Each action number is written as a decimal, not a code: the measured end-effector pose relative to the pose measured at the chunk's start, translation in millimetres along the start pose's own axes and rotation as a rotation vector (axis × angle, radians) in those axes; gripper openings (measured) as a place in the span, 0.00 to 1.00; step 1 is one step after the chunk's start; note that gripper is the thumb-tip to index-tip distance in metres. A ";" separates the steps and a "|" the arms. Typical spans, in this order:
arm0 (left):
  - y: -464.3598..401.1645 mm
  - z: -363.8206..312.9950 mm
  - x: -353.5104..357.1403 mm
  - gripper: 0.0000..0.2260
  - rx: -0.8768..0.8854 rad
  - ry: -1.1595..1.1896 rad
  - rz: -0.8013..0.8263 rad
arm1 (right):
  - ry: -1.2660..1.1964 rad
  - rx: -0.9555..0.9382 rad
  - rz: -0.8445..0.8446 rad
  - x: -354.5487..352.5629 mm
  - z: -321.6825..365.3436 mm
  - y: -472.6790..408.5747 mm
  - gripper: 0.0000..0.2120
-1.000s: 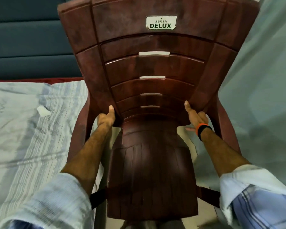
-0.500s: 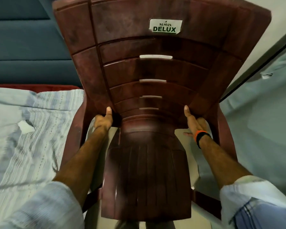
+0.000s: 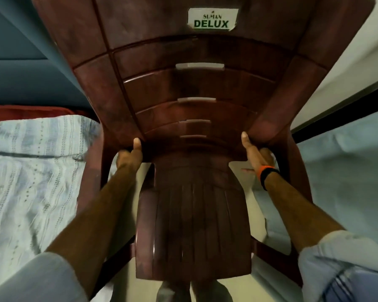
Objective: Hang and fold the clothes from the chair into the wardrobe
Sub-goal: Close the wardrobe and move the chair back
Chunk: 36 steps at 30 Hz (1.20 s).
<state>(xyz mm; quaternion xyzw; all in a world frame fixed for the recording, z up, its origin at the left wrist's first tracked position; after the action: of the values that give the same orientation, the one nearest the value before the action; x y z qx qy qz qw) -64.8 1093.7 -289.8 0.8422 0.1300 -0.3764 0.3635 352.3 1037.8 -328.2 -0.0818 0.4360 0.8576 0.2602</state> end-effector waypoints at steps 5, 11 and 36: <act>-60.5 3.4 40.0 0.35 -0.098 0.193 0.064 | -0.026 0.014 -0.015 28.8 9.7 -27.5 0.49; -99.6 7.1 61.7 0.41 -0.108 0.393 0.205 | -0.045 -0.013 -0.046 39.7 14.9 -65.3 0.36; -131.9 -45.2 63.4 0.25 -0.026 0.512 0.262 | -0.098 -0.167 0.008 52.8 73.7 -80.5 0.21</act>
<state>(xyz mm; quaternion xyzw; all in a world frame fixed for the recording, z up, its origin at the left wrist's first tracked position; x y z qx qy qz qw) -62.0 1214.9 -383.4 0.9147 0.1123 -0.0996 0.3753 355.4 1154.8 -359.6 -0.0596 0.3502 0.8949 0.2700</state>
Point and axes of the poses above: each hand's wrist, its own y-axis away from the middle knuckle, its own x-axis out of the palm, z = x × y, the point moved 10 cm from there along -y, towards the middle knuckle, and after that the axes turned 3 degrees about -z, right-handed, at the moved point
